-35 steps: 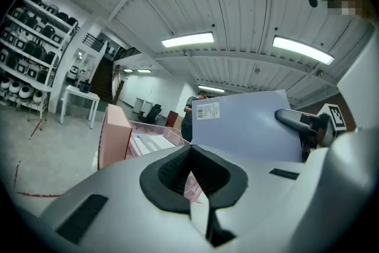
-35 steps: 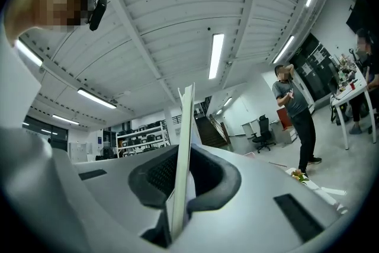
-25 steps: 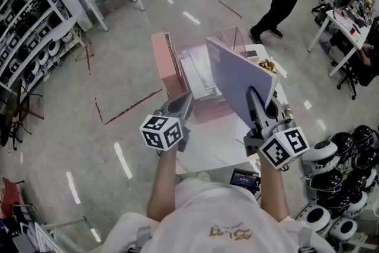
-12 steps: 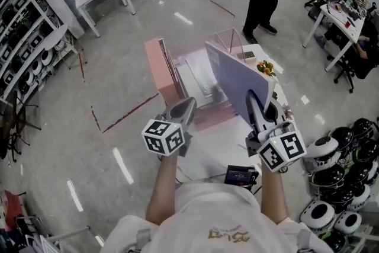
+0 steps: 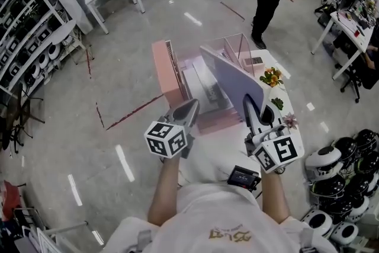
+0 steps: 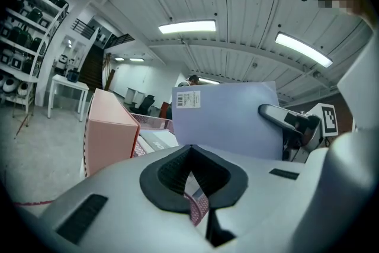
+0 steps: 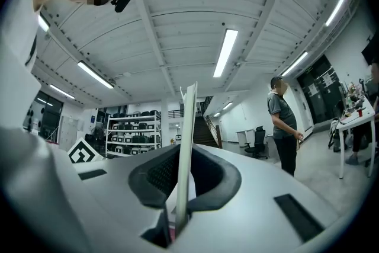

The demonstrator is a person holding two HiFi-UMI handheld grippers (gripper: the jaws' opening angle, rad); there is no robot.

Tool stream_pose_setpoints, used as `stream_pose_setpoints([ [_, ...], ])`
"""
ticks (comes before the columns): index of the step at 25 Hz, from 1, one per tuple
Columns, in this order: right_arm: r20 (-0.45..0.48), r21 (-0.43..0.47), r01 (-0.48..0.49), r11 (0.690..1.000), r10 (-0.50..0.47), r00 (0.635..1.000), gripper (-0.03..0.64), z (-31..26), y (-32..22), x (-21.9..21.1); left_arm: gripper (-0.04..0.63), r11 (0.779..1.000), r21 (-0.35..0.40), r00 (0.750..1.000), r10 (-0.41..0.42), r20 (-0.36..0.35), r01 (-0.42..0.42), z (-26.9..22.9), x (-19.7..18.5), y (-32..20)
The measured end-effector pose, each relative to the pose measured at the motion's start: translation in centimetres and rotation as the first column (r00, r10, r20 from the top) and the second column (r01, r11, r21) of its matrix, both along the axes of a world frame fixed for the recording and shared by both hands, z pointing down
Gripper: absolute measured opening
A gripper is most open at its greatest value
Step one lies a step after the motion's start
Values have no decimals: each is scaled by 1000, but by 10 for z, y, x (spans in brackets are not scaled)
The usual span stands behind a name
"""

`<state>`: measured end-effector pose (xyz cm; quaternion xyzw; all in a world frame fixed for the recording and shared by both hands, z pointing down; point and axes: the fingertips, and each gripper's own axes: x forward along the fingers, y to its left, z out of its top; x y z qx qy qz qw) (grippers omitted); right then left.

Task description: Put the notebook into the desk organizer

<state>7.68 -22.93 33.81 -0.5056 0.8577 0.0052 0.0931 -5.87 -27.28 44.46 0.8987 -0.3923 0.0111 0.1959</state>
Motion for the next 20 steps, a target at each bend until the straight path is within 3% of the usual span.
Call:
stream_pose_setpoints([
  [20, -50, -30, 74, 997, -76, 996, 43, 27, -74, -15, 18, 998, -32, 998, -55, 16, 55, 14, -10, -25],
])
